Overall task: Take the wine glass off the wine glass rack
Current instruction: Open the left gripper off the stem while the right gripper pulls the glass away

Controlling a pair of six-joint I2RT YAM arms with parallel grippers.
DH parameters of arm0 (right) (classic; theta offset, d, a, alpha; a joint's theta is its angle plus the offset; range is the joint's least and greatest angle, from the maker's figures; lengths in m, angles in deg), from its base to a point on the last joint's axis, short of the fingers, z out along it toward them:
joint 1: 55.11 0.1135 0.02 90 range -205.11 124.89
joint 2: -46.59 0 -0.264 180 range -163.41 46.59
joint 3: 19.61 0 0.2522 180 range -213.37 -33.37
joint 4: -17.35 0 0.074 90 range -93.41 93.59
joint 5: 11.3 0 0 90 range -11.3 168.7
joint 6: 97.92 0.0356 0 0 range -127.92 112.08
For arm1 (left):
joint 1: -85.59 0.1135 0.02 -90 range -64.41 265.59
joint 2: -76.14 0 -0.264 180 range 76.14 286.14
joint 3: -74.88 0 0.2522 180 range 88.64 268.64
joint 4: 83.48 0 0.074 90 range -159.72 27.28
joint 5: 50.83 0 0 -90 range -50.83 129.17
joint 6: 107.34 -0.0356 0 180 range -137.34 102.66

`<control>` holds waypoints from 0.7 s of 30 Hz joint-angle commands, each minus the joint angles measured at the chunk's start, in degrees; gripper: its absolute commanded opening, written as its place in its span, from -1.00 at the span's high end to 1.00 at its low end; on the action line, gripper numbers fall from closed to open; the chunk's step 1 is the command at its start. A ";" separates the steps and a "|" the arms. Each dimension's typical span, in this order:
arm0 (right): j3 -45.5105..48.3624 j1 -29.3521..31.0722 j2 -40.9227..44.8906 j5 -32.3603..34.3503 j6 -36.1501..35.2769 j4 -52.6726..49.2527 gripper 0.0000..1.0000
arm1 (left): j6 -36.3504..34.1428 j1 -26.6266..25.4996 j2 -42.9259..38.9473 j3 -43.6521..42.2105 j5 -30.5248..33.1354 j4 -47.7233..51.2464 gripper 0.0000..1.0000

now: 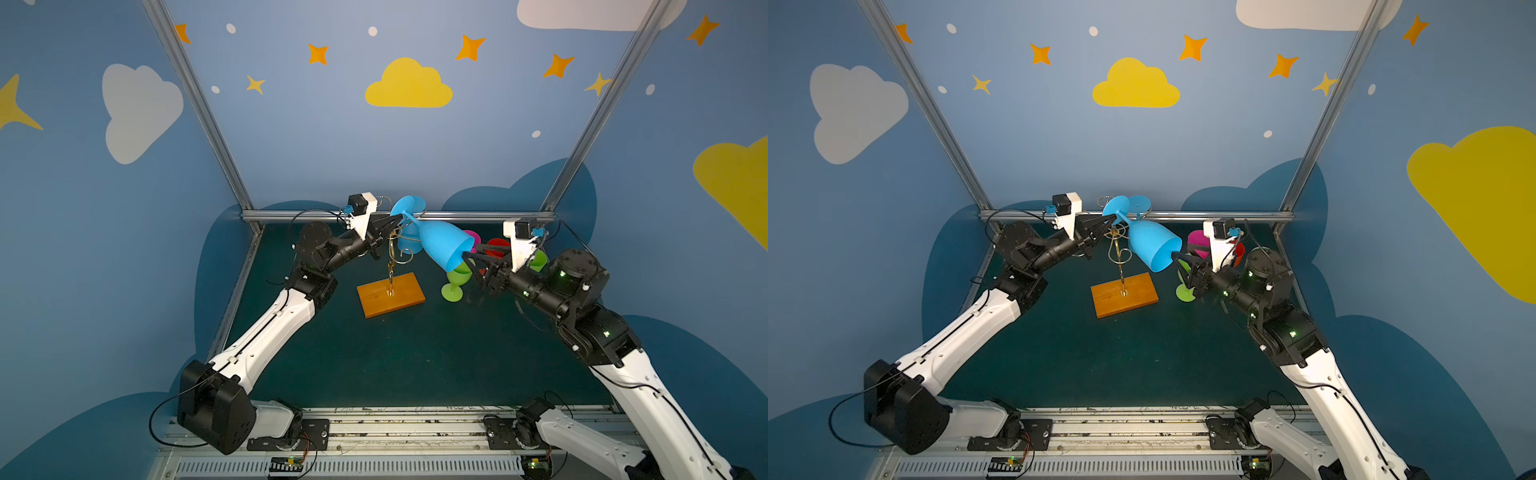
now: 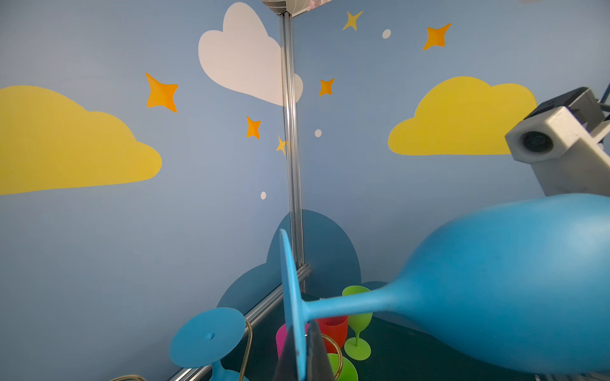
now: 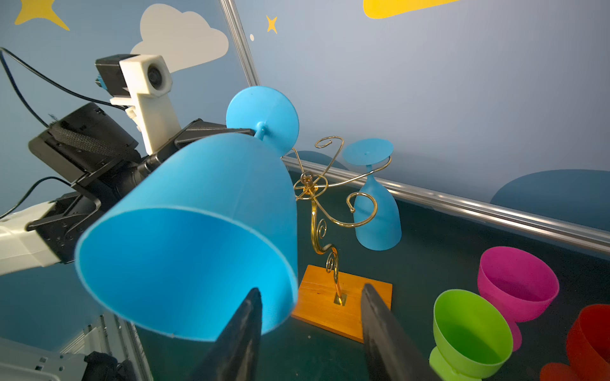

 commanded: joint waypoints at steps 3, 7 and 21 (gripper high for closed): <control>-2.69 -0.79 -1.82 -2.98 0.86 4.08 0.26 | 1.12 0.16 0.19 -0.66 -1.02 -2.02 0.95; -3.48 -1.02 -2.92 -4.98 1.30 4.48 0.59 | 1.12 0.17 0.28 -0.66 -1.01 -2.02 0.94; -3.40 -1.34 -3.38 -6.20 3.78 5.14 1.00 | 0.57 0.17 0.11 -0.66 0.45 -1.54 0.86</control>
